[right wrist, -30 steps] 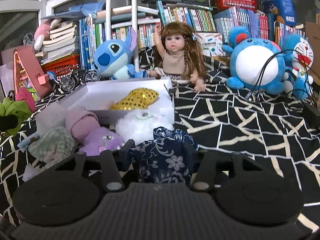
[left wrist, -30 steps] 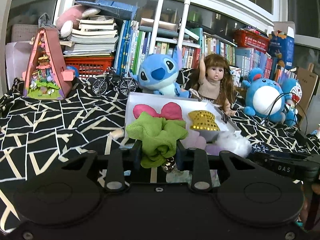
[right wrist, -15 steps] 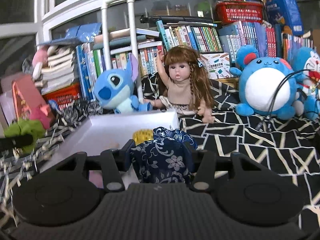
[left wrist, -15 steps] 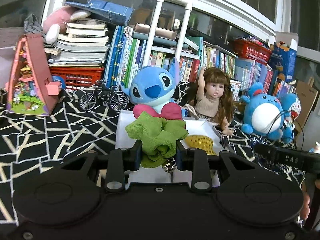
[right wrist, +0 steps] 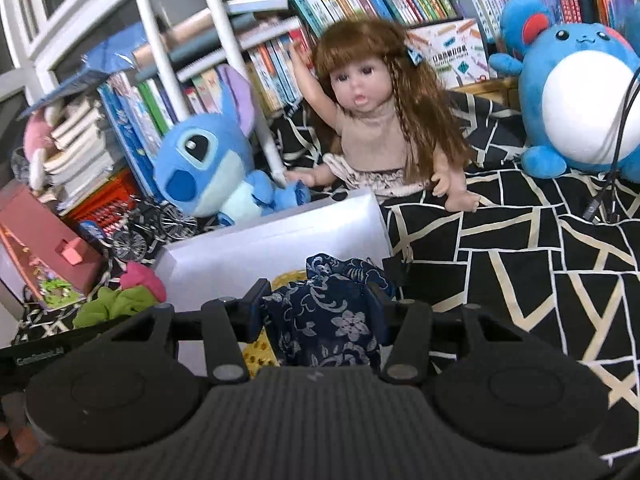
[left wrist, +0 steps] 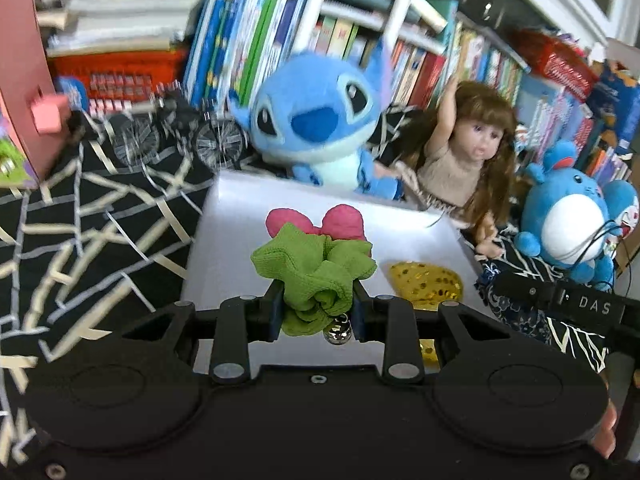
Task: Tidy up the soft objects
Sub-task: 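Carry the pouch and scrunchie into the white box and open both tools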
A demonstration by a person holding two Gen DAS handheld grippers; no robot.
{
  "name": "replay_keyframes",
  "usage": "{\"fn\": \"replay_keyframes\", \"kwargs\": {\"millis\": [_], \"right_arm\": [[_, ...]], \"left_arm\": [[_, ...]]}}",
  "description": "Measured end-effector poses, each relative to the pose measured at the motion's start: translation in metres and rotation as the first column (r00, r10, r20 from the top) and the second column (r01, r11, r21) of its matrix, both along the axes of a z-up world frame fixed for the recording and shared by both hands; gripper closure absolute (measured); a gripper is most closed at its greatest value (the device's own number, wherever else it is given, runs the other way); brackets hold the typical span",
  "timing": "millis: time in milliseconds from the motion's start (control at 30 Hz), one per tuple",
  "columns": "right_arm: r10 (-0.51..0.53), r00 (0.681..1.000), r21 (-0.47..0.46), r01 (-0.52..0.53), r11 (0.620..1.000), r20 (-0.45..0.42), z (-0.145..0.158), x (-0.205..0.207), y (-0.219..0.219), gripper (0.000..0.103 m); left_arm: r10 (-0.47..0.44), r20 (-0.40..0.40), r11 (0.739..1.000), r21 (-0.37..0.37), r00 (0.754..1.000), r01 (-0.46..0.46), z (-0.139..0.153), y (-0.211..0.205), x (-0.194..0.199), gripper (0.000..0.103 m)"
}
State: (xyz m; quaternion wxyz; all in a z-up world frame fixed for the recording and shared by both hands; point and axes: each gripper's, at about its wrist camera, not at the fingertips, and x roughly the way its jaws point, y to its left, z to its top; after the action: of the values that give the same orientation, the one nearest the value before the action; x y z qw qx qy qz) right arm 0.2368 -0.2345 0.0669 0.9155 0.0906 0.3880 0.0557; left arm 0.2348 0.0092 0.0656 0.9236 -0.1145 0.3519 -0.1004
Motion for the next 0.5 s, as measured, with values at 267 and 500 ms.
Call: {"fn": "replay_keyframes", "kwargs": {"millis": [267, 500], "right_arm": [[0.002, 0.999, -0.012, -0.002, 1.000, -0.039, -0.017, 0.015, 0.011, 0.048], [0.034, 0.998, 0.019, -0.033, 0.999, -0.059, -0.024, 0.023, 0.018, 0.048]], "left_arm": [[-0.006, -0.078, 1.000, 0.017, 0.997, 0.007, -0.027, -0.019, 0.025, 0.073], [-0.037, -0.107, 0.999, 0.006, 0.994, 0.038, -0.035, -0.025, 0.029, 0.073]]}}
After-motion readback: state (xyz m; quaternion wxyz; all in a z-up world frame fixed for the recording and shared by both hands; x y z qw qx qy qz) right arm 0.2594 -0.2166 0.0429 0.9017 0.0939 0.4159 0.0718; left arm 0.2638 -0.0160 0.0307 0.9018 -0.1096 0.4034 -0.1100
